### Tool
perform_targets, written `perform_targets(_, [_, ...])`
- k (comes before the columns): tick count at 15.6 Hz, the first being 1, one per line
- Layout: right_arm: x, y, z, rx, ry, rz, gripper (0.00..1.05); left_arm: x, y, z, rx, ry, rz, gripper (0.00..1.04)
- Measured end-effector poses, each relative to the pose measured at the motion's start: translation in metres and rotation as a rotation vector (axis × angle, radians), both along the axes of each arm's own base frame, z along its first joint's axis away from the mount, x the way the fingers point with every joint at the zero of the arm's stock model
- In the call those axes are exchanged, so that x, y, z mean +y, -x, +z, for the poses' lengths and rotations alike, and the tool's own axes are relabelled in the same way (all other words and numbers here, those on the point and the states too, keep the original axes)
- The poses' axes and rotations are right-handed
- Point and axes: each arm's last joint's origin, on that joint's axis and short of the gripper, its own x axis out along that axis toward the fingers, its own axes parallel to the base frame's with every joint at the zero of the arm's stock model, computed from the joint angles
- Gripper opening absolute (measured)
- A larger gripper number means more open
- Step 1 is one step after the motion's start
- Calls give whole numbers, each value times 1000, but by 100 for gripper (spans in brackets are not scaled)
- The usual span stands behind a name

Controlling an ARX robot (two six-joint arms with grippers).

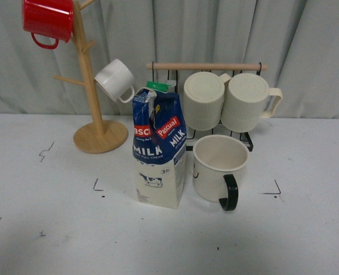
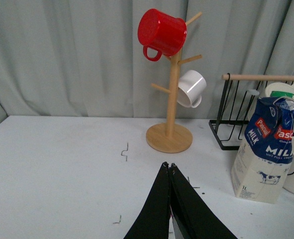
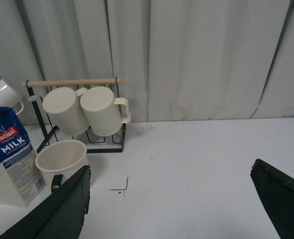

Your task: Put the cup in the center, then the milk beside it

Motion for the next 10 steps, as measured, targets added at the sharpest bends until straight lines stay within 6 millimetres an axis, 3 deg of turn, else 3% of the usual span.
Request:
perform_targets(2, [0,0,0,0,0,0,98,0,0,1,-6,0,-2,2])
perform_targets(3, [0,0,0,0,0,0,98,0,0,1,-7,0,-2,7])
perform_targets(7, [0,0,0,0,0,0,98,0,0,1,-7,0,-1,56])
perform_targets(8, [0,0,0,0,0,0,98,0,0,1,-7,0,-1,81])
perform_targets(9, [0,0,0,0,0,0,98,0,0,1,-7,-1,-1,100])
perform_targets(10, [0,0,0,0,0,0,98,0,0,1,-7,-1,-1,98])
